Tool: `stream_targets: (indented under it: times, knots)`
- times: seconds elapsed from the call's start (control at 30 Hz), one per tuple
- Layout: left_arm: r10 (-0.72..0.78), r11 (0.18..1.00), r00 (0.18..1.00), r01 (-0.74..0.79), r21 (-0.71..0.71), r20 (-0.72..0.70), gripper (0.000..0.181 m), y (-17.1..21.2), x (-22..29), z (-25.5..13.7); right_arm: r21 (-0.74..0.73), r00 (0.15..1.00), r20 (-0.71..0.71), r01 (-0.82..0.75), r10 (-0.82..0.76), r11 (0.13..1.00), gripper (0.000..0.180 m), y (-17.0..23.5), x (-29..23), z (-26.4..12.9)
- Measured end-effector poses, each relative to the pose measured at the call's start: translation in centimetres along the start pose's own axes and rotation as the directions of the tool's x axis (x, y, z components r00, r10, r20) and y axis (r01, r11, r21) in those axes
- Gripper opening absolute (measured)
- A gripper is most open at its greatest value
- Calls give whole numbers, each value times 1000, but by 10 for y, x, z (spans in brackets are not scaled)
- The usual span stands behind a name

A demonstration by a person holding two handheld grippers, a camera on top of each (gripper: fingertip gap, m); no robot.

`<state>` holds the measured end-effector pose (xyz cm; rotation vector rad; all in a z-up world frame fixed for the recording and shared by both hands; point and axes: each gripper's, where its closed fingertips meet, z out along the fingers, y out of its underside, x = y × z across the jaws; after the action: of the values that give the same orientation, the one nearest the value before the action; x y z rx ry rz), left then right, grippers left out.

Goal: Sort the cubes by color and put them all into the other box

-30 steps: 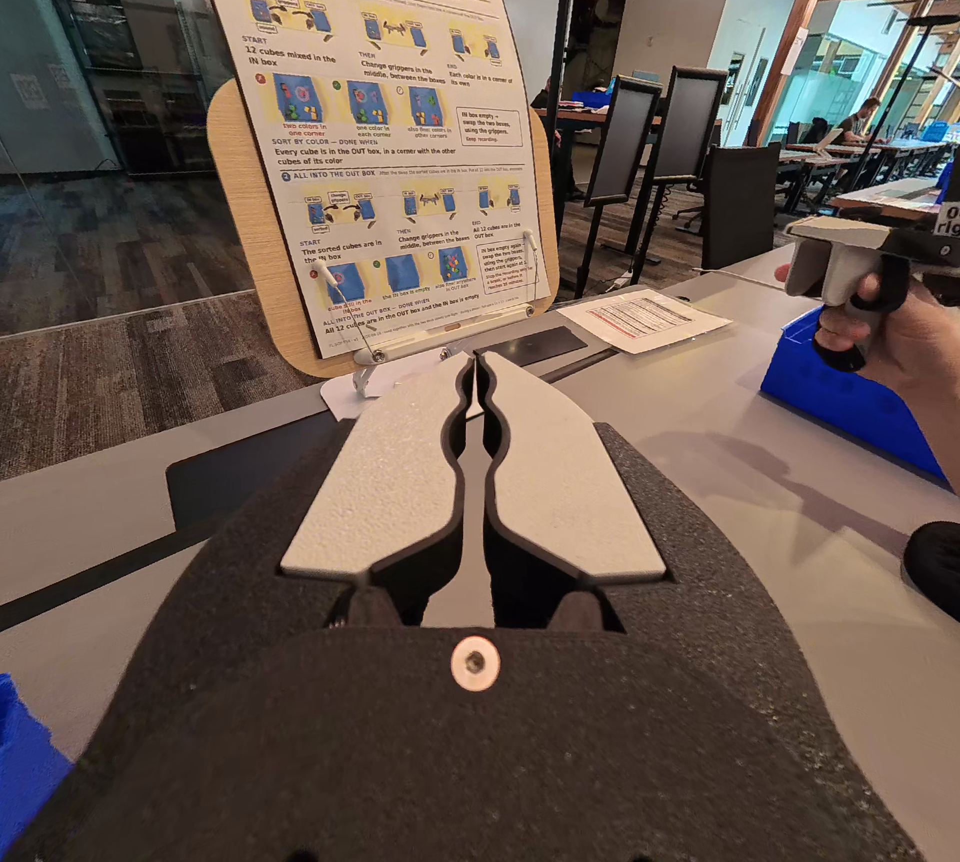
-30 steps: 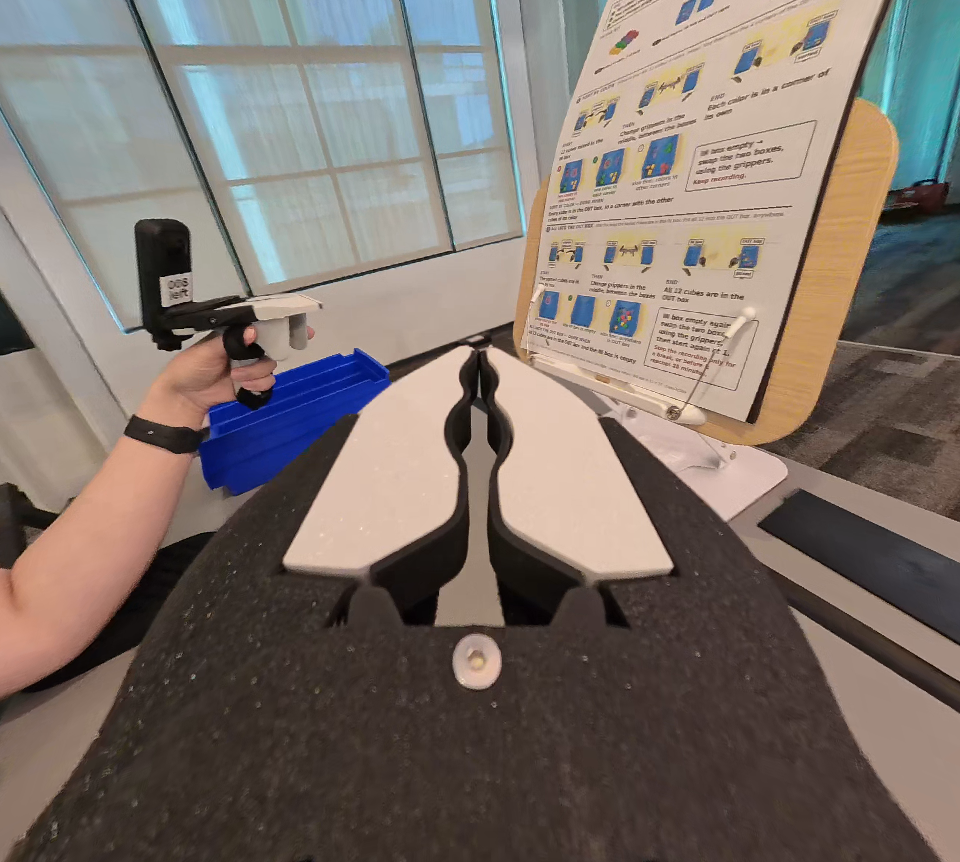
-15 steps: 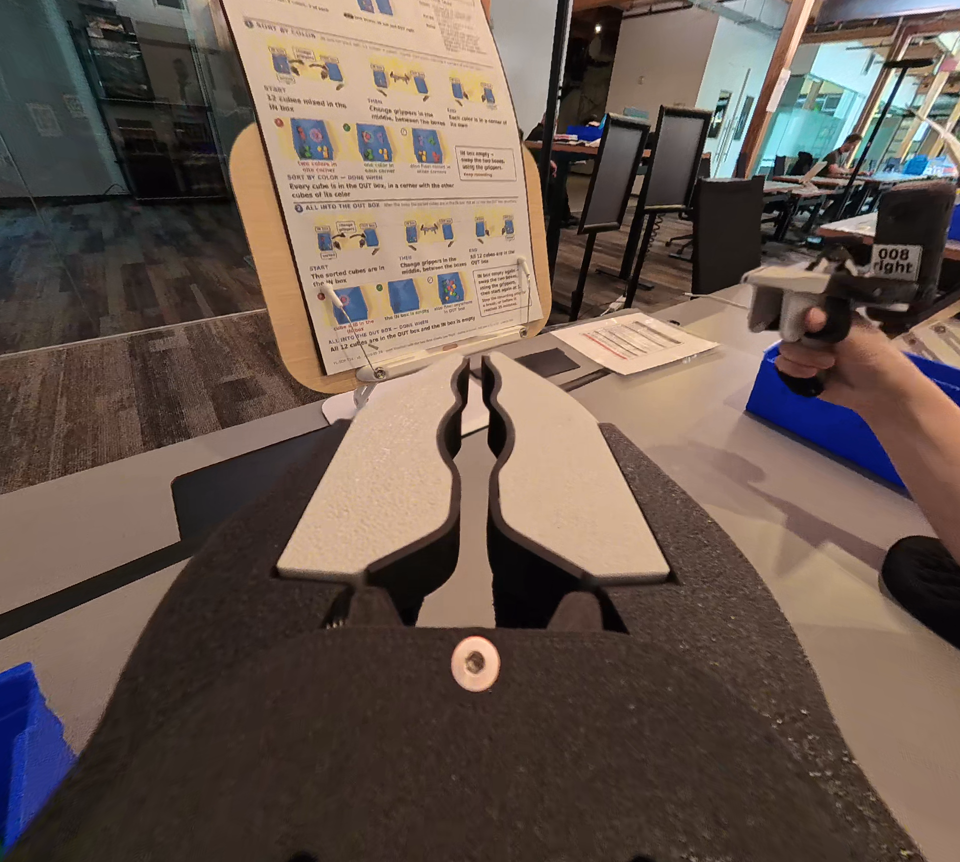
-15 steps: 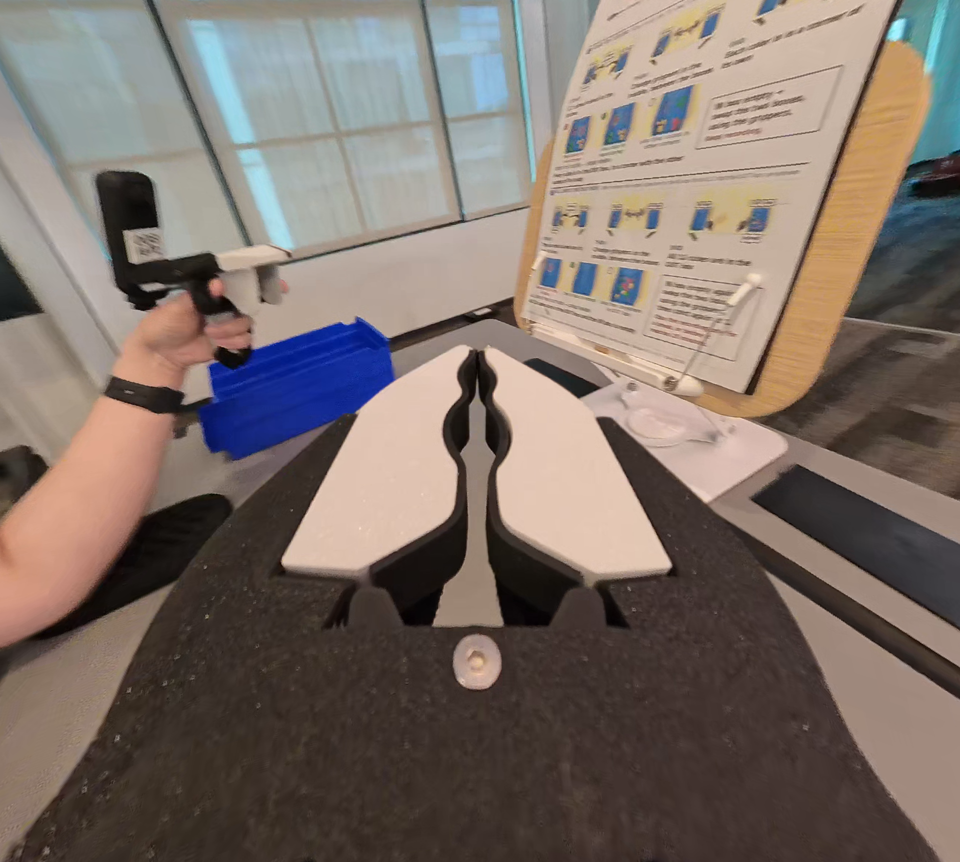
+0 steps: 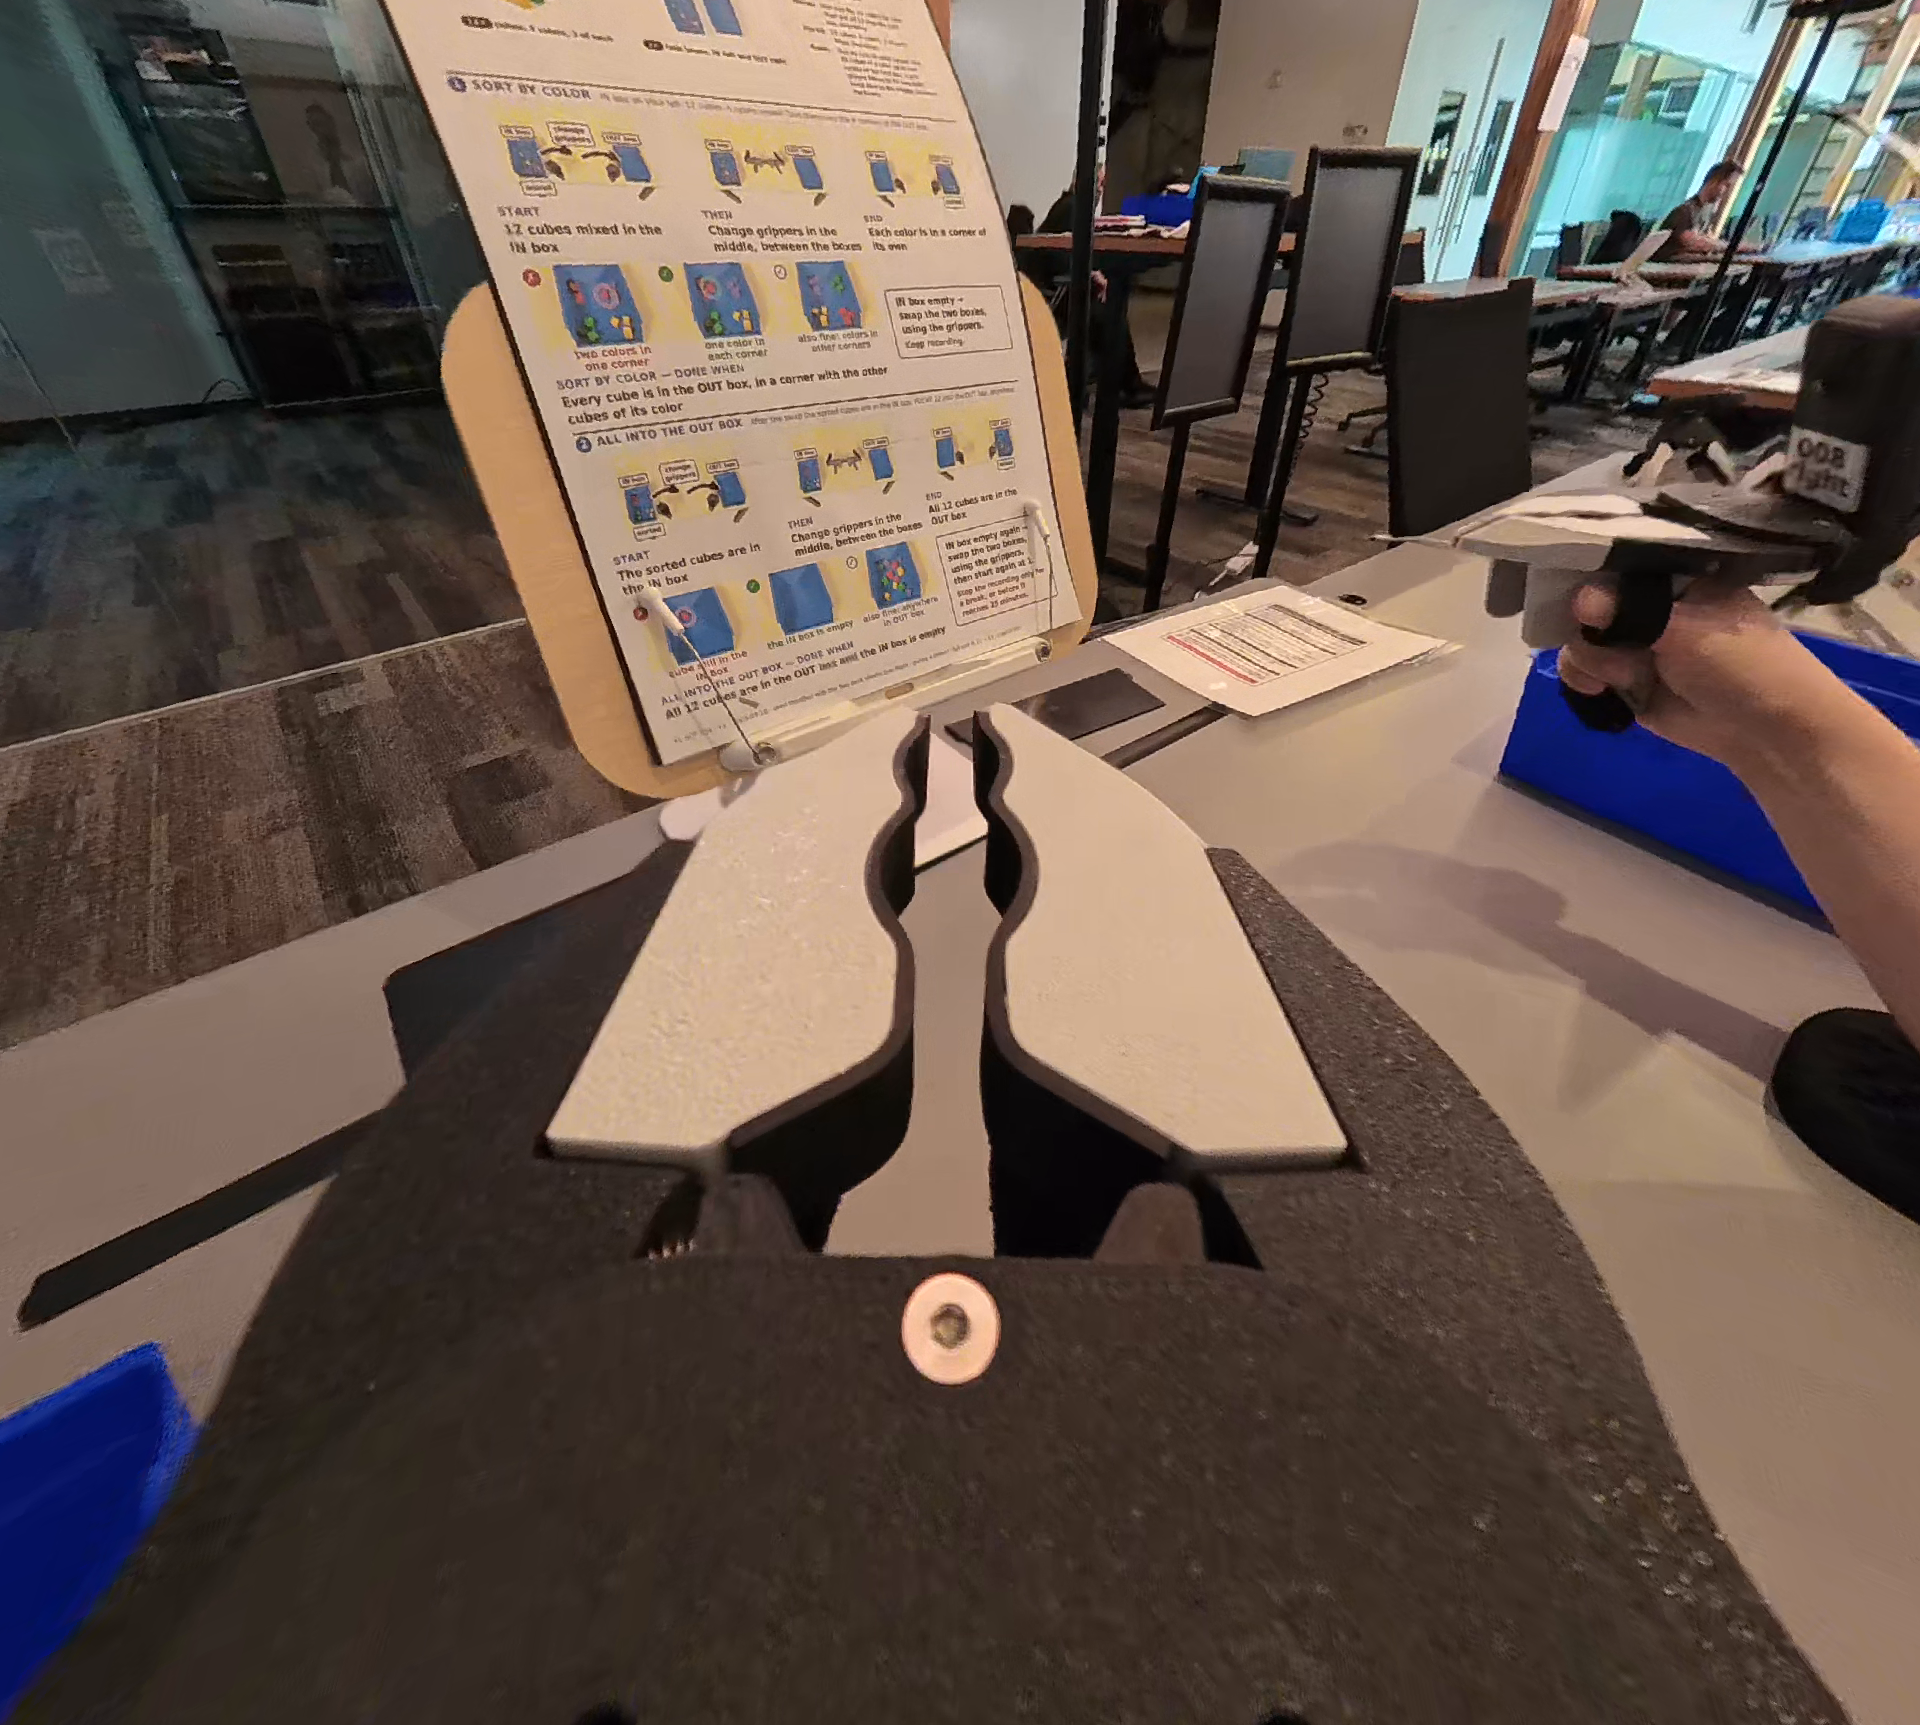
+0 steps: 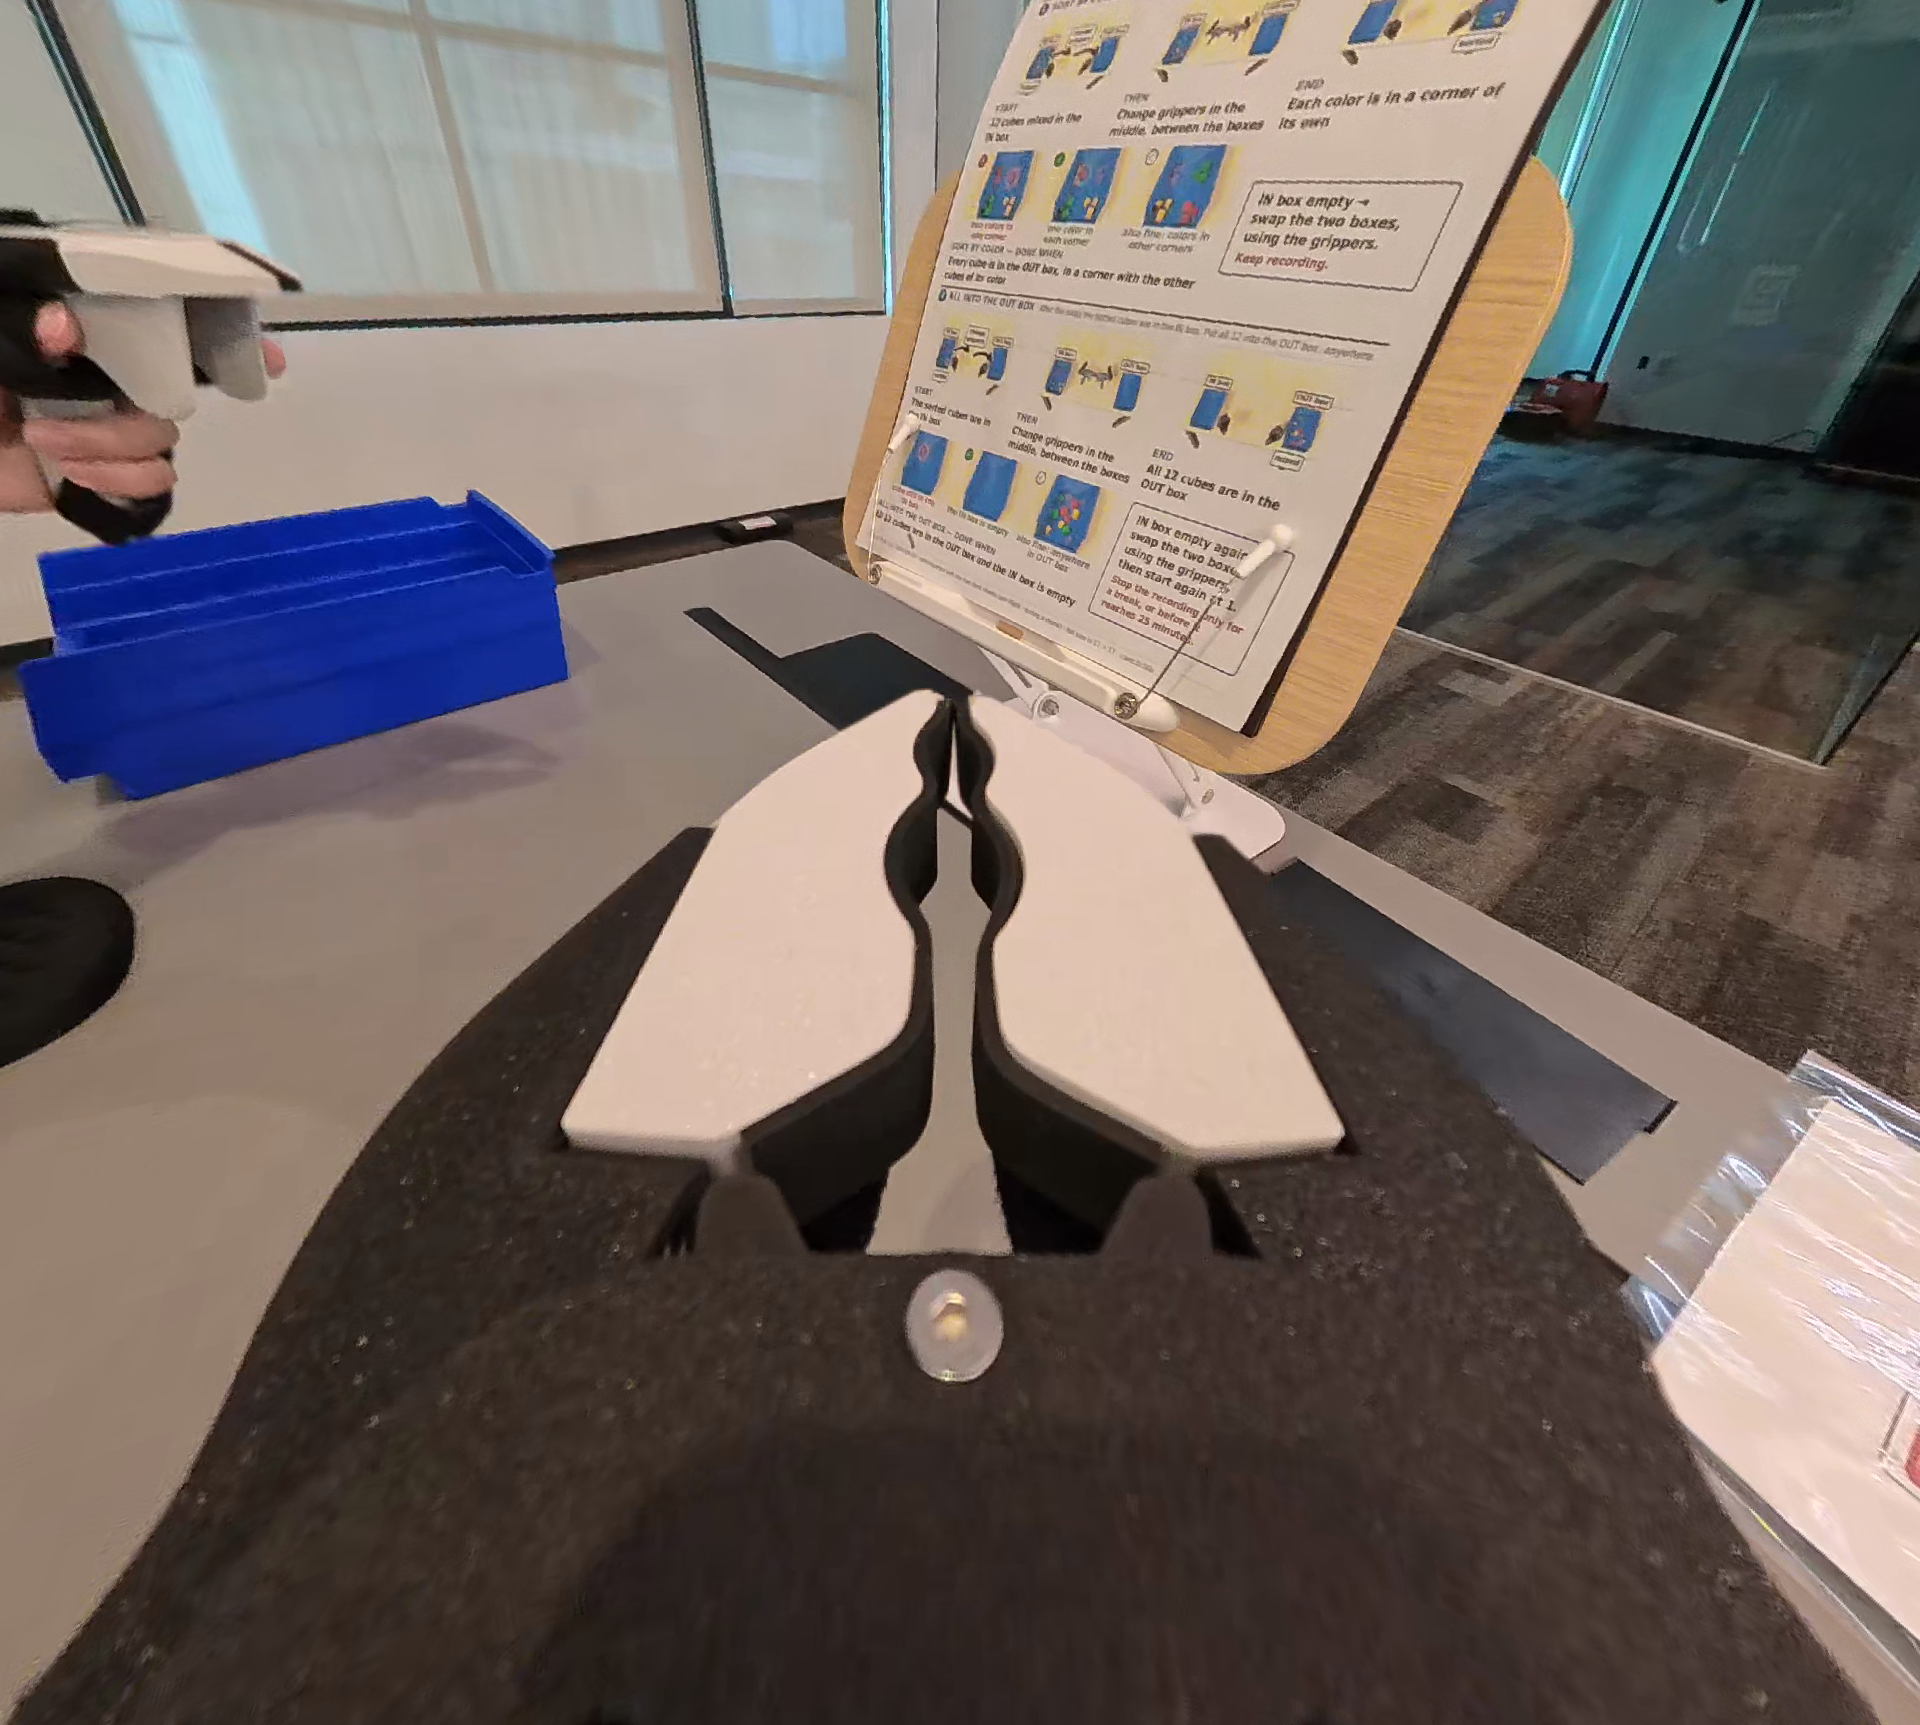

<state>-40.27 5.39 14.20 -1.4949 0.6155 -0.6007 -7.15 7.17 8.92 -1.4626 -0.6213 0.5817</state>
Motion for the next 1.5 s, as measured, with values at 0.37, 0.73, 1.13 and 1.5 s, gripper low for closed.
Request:
stream_targets:
  times: [0.37,0.73,1.13,1.5]
  knots:
    - [-51,998,999,51,43,-8,0,10,-25,-7,-27,992,-117,49,-52,998,0,17,12,15]
    - [56,998,993,-56,3,105,0,19,-40,-7,-37,977,-192,83,-89,996,0,18,17,16]
    - [126,992,981,-123,-30,144,0,25,-41,0,-51,992,-120,25,-31,998,0,25,17,13]
    - [150,989,974,-147,-28,169,0,19,-45,-13,-153,993,-85,66,-79,986,0,37,10,18]
